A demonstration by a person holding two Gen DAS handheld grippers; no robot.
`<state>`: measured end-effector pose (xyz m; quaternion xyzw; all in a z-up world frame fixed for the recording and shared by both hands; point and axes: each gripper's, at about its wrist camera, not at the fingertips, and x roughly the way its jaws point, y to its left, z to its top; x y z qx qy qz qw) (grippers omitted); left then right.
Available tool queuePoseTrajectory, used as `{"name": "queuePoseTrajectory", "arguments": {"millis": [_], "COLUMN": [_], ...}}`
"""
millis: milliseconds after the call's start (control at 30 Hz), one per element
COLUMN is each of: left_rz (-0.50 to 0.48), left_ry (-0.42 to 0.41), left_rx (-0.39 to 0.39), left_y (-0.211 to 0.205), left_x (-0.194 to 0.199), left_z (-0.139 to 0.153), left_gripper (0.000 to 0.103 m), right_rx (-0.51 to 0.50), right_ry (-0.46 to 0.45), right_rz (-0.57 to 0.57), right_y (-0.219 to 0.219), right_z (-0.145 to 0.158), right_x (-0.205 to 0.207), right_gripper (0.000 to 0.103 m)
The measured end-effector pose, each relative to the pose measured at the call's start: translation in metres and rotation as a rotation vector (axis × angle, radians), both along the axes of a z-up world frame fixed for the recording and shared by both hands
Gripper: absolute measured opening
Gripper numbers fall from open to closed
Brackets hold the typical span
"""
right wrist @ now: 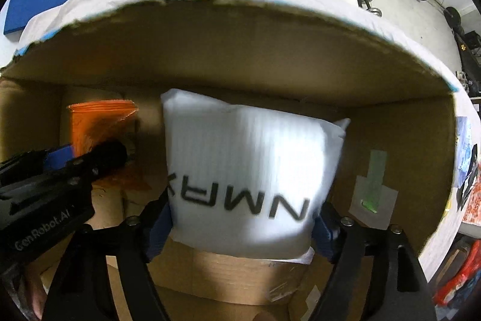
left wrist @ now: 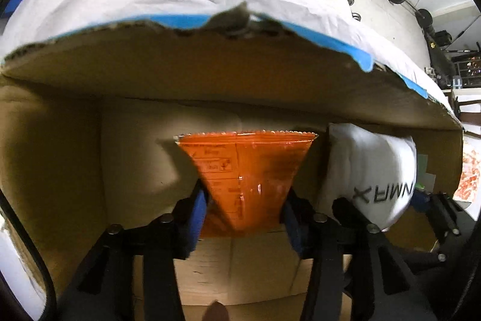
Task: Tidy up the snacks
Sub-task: 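Open both tools to release the packets in the box and lift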
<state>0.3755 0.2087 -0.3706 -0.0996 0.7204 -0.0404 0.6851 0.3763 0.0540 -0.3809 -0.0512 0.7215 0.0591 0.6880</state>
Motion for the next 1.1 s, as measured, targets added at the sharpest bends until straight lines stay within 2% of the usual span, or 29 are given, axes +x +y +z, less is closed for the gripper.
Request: {"name": "queuePoseTrajectory", "arguments": {"millis": [67,133,200,267,400,767,900,967,1100], "left_rz": [-0.011,-0.019,-0.024,-0.025,-0.019,-0.006,-0.004,-0.007,-0.014], "left_ry": [-0.012,-0.027,-0.051,-0.076,-0.114,-0.202,-0.231,-0.255,-0.295], "left_rx": [0.031,0.050,0.068,0.078,0.086,0.117,0.126,0.141,0.167], "left_y": [-0.002,-0.004,-0.006,-0.007,-0.008,-0.010,-0.006,-0.012,-0.014], "left_x": [-0.003,-0.006,-0.011,-0.016,-0.029,-0.080,-0.096,-0.087,-0.096], "left_z": [0.006,0.014,0.024,0.034,0.052,0.094,0.106,0.105,0.122], "left_gripper": [0.062,0.077,0.083,0.084,0.096,0.096,0.096,0.096,0.096], "right_rx": [-0.004,-0.002,-0.001,-0.004,-0.007,0.027,0.040,0.048,0.054], "right_ry": [-0.012,-0.016,-0.023,-0.030,-0.046,-0.082,-0.109,-0.123,-0.166], "right_rz": [0.002,0.005,0.008,0.009,0.001,-0.045,-0.058,-0.063,-0.062], "right_y": [0.001,0.003,0.004,0.005,0.003,-0.006,-0.009,-0.012,-0.014], "right_z": [0.002,0.005,0.009,0.015,0.024,0.050,0.072,0.083,0.110], "right_x": [0.000,-0.001,-0.003,-0.005,-0.010,-0.051,-0.062,-0.068,-0.093], "right_gripper": [0.090,0.095,0.097,0.102,0.103,0.103,0.103,0.103,0.103]}}
